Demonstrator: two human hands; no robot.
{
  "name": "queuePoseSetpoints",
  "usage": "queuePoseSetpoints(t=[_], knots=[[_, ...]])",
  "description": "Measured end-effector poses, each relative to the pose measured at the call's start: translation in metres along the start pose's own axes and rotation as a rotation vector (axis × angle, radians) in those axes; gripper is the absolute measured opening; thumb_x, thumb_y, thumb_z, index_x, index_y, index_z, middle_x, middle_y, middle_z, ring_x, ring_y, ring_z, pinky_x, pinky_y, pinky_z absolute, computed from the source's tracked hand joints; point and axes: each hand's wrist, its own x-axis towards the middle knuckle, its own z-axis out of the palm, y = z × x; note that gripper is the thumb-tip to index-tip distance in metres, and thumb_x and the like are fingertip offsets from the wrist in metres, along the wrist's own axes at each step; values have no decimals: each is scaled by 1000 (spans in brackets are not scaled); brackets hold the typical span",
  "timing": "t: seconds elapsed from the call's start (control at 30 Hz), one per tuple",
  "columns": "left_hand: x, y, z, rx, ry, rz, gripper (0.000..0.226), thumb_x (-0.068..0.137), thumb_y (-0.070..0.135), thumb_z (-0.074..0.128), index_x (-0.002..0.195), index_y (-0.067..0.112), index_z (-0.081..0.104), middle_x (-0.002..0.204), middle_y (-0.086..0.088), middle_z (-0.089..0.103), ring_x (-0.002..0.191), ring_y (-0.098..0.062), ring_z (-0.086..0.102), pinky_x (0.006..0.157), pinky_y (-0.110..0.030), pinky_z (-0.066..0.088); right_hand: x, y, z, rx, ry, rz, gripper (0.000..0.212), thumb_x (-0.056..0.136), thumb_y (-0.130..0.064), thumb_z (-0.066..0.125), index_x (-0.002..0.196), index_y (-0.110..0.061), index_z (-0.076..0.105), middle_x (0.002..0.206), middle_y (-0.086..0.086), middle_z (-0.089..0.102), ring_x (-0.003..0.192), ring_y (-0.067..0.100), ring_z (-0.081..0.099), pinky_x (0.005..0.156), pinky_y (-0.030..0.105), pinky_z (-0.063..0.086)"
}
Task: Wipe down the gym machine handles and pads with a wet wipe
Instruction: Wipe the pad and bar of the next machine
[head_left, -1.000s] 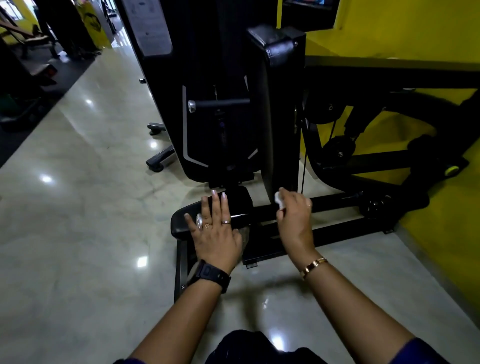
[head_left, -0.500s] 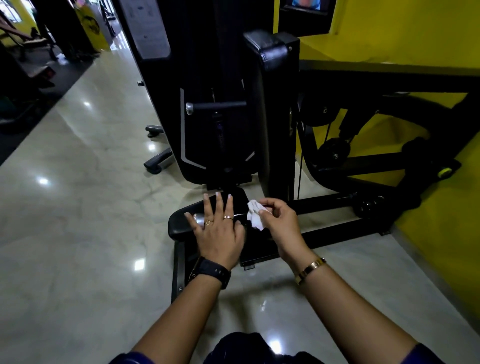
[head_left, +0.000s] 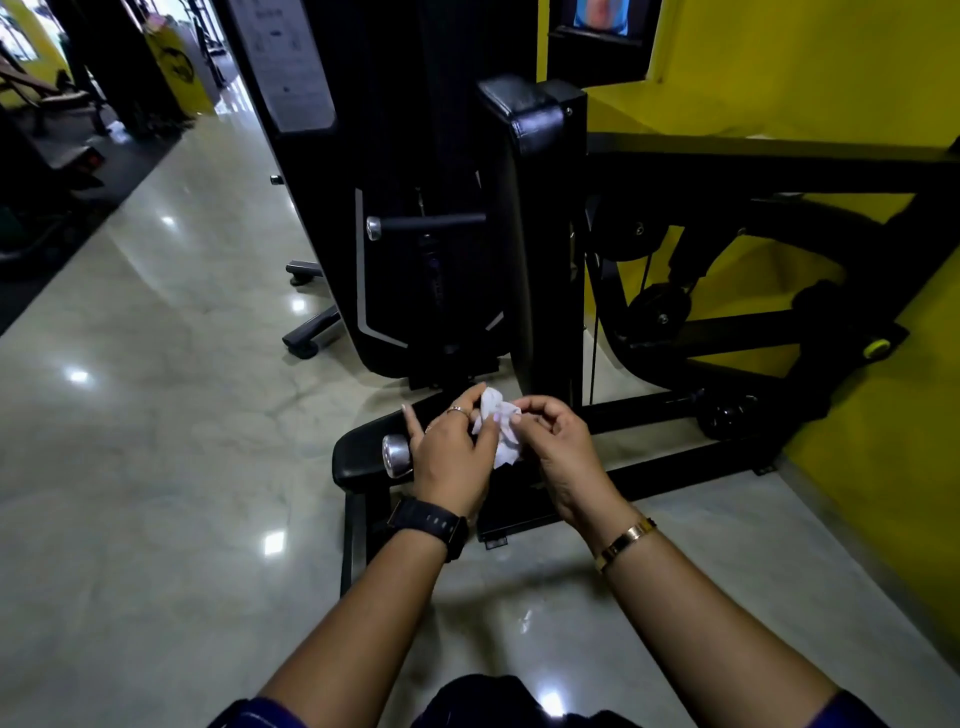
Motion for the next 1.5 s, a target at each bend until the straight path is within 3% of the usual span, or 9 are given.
queuePoseSetpoints(t=[0.13,0.27,0.33,0.43,0.7,0.8,1.0,1.27,1.5], knots=[[1,-4,2,-186,-48,-109,34,101,21,46,134,26,53,129,-6,62,145,-26,23,120,-44,16,2,-4,-3,23,53,6,14,92,3,54,97,-9,58,85,9,68,76,17,66,67,28,54],[1,-5,2,-309,-73,-100,42,100,19,44,136,39,48,120,-8,63,113,-18,59,93,-32,51,3,-4,-4,-8,71,8,14,94,1,51,99,-12,55,92,12,67,81,21,64,67,31,51],[2,-3,0,-343,-68,-101,45,99,9,42,137,32,49,107,-3,65,79,3,61,67,-12,48,2,-4,-4,3,59,6,11,95,-2,52,101,-12,55,91,9,67,80,19,65,67,30,52],[2,-2,-3,-390,-61,-110,51,97,2,41,138,31,48,100,1,65,64,4,57,57,-11,44,0,-5,-2,-4,-10,18,20,92,-10,61,111,-13,55,94,3,67,86,15,66,72,26,54],[-2,-6,-8,-261,-56,-21,56,95,4,48,147,25,39,121,1,63,111,-12,59,95,-25,49,2,-3,1,-161,57,-25,18,86,-2,66,94,-16,61,94,5,65,82,14,64,70,23,54],[-7,-18,-7,211,10,59,59,95,18,51,151,20,32,147,-5,46,140,-21,35,122,-44,13,9,-1,-3,-566,239,-343,15,82,-1,67,87,-14,62,102,4,57,81,6,55,71,9,45],[-18,-33,0,698,-101,5,73,100,44,34,156,17,-4,164,-6,-3,151,-22,-10,114,-52,-18,7,27,7,-1225,90,-874,23,81,-3,63,102,-10,69,97,6,69,87,23,62,73,32,53],[-22,-50,13,756,-21,80,80,97,50,40,147,20,-16,161,-8,-13,142,-21,-25,105,-50,-31,9,48,-29,-1386,-16,-977,52,76,4,69,127,-5,61,125,9,63,103,25,54,85,35,55],[-19,-55,21,755,101,130,69,89,49,29,144,9,42,151,-16,40,143,-31,31,116,-53,-2,13,28,-21,-1221,162,-749,32,90,-14,47,114,-7,67,106,6,69,93,24,57,85,23,46]])
